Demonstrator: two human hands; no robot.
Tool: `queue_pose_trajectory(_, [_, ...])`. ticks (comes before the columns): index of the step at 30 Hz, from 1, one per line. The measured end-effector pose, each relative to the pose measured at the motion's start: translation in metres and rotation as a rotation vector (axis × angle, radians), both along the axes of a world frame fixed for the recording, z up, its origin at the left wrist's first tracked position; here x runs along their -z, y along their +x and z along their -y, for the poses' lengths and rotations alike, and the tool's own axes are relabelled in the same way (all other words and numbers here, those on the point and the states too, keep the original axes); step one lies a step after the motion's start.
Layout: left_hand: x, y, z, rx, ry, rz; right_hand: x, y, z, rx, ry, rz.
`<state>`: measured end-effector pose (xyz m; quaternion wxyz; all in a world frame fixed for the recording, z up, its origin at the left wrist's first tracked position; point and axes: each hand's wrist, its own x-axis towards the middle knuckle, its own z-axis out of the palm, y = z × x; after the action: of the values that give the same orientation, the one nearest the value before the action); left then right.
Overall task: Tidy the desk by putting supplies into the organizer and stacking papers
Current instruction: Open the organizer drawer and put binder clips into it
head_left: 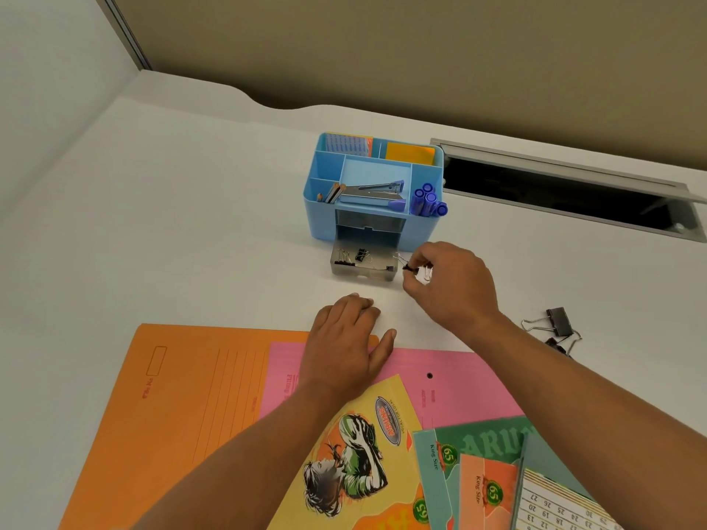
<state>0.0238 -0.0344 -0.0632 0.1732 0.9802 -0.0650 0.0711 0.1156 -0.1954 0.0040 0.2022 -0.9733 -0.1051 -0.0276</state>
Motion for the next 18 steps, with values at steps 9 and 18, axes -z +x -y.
queue_pose_trajectory(9, [0.000, 0.000, 0.000, 0.000, -0.001, -0.011, -0.004, 0.023, -0.029, -0.089, -0.049, -0.061])
queue_pose_trajectory(18, [0.000, 0.000, 0.000, 0.007, -0.005, -0.014, -0.007, 0.026, -0.005, 0.072, 0.060, -0.035])
